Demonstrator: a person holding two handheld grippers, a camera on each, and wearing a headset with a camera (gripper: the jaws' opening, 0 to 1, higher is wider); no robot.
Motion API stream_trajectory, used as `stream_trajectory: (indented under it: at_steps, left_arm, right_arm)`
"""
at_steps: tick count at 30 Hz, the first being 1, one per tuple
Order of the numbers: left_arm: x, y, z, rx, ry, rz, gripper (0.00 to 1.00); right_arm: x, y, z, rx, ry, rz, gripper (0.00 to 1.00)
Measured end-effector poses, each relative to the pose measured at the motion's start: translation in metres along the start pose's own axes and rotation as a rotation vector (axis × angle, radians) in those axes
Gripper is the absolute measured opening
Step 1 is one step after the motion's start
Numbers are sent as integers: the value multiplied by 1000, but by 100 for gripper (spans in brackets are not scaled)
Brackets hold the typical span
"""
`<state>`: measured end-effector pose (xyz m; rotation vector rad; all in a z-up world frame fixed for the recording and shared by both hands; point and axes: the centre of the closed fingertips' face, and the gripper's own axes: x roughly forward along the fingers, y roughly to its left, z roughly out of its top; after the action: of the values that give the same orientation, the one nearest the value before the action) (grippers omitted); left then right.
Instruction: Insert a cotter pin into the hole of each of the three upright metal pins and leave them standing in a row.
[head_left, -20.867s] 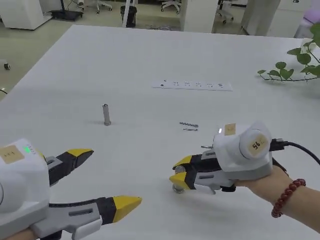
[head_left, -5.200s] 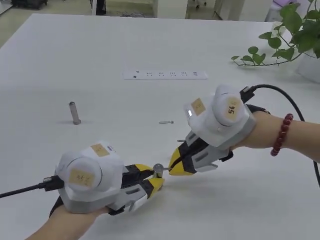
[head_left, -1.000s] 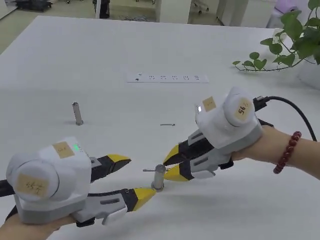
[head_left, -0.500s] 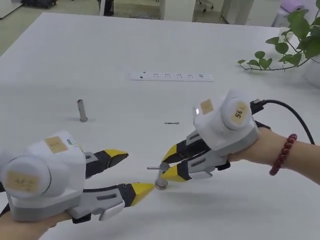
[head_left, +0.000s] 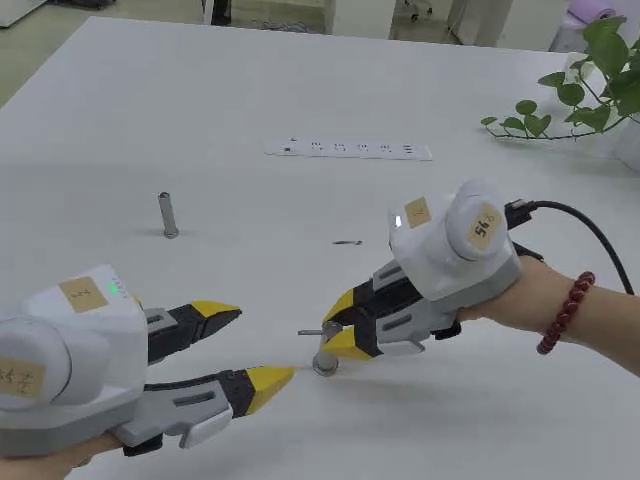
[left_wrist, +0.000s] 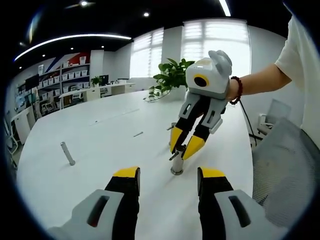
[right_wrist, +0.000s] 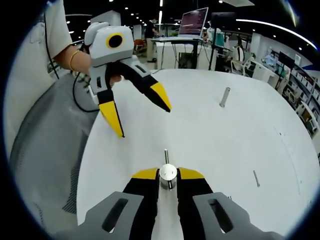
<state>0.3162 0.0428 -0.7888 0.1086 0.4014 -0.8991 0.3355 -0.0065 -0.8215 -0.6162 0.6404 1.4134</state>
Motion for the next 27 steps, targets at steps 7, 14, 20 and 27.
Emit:
stream_trajectory:
  at_steps: [7, 14, 20, 27]
  left_arm:
    - [-4, 2, 0, 4, -3, 9, 45]
    - [-8, 3, -2, 3, -1, 18, 45]
    - [-10, 4, -6, -6, -1, 21, 45]
    - [-12, 7, -7, -2, 3, 29, 45]
  right_arm:
    - [1, 1, 2, -8, 1, -3, 13]
    - [2, -5, 5, -12, 13, 0, 13]
    - [2, -14, 12, -24, 18, -5, 13]
    - [6, -27, 19, -35, 24, -13, 13]
